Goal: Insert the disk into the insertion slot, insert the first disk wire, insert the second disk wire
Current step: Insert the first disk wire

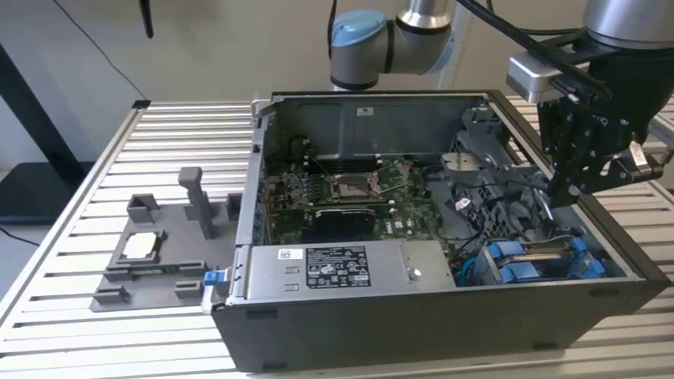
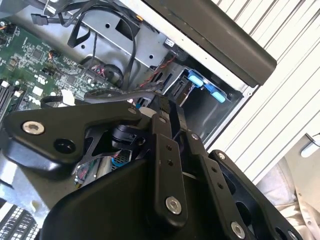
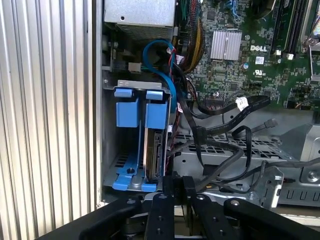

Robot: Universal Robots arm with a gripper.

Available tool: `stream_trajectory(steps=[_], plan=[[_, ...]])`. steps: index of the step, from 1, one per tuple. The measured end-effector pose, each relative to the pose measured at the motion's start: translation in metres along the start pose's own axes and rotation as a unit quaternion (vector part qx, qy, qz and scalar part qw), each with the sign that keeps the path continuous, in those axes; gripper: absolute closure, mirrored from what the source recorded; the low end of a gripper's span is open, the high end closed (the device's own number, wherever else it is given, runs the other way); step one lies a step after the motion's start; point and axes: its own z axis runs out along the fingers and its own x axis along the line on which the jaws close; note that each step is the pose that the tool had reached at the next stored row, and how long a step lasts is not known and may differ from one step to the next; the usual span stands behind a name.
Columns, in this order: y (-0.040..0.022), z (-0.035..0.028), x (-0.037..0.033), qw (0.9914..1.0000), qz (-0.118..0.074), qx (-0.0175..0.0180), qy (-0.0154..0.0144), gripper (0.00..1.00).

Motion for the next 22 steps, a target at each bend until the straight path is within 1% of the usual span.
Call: stream_trajectory(steps=[4,6,9,11,17,18,22], plan=[[0.0000,0.0000,0.0000,1.00000,0.001,0.0000,0.0001,0.81],[-0.0001,0.0002,0.0000,0.99999,0.003,-0.0011,0.0005,0.81],[-0.0007,0.0015,0.0003,0.99997,0.005,-0.0065,0.0006,0.81],[-0.0007,0.0032,0.0014,0.99993,0.007,-0.0096,0.0007,0.81],[0.0002,0.0095,0.0049,0.99979,0.013,-0.0157,0.0015,0.81],[0.0004,0.0103,0.0055,0.99975,0.014,-0.0174,0.0015,0.81],[0.0007,0.0134,0.0084,0.99949,0.017,-0.0267,0.0015,0.81]])
